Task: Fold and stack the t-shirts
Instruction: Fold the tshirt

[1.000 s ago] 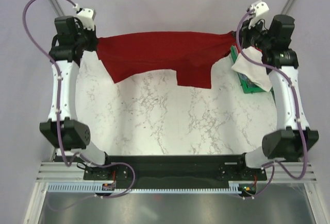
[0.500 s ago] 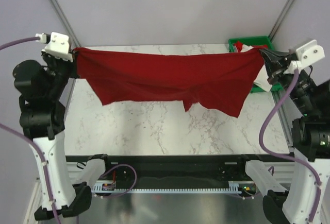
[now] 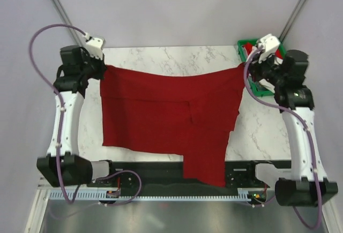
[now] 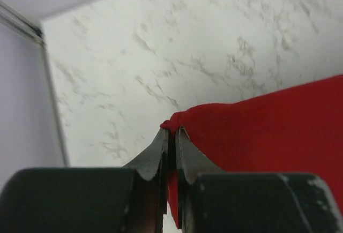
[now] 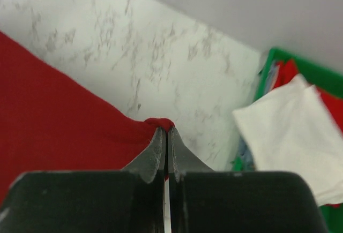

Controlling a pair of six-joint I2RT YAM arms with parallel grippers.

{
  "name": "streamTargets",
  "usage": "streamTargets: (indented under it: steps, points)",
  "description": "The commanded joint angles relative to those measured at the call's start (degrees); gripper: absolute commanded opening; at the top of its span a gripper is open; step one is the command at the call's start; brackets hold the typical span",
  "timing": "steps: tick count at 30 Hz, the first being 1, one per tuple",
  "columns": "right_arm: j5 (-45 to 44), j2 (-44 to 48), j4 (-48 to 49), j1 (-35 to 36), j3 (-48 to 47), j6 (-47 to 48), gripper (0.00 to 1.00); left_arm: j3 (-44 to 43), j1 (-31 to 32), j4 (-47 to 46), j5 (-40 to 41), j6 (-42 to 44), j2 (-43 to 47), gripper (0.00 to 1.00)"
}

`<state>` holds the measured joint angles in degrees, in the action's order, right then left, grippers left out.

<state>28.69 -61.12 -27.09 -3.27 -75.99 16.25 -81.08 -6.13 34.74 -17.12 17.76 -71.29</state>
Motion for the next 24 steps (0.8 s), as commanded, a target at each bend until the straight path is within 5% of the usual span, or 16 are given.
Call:
streamTargets:
  steps: [1,7,13,21,22,23,24]
  points:
    - [1.72,-6.62,8.87,-0.16,6.45,-0.52,0.0,5.31,1.03,-3.96,-1.52,2.46,-8.21,0.02]
    - [0.32,-33.46,18.2,1.24,4.02,-3.24,0.0,1.64,2.7,-7.93,-0.37,1.14,-30.78,0.02]
    - [-2.92,-59.23,17.86,2.65,-22.57,-5.88,0.0,-13.12,2.7,-7.85,2.62,-1.59,-47.17,0.02]
    - [-9.61,-75.36,18.3,6.52,-39.76,-3.95,0.02,-32.01,2.79,-5.65,7.09,-2.99,-62.2,0.02]
    - [-10.14,-77.02,18.56,7.39,-41.16,-4.03,0.07,-33.43,2.7,-5.65,9.19,-2.91,-63.44,0.02]
    - [-11.71,-78.26,18.83,8.62,-42.83,-4.03,0.4,-38.05,2.79,-5.65,12.09,-2.56,-66.76,0.06]
    - [-13.03,-78.27,18.83,8.63,-42.84,-4.29,0.41,-39.75,2.79,-5.65,12.11,-2.55,-66.79,0.06]
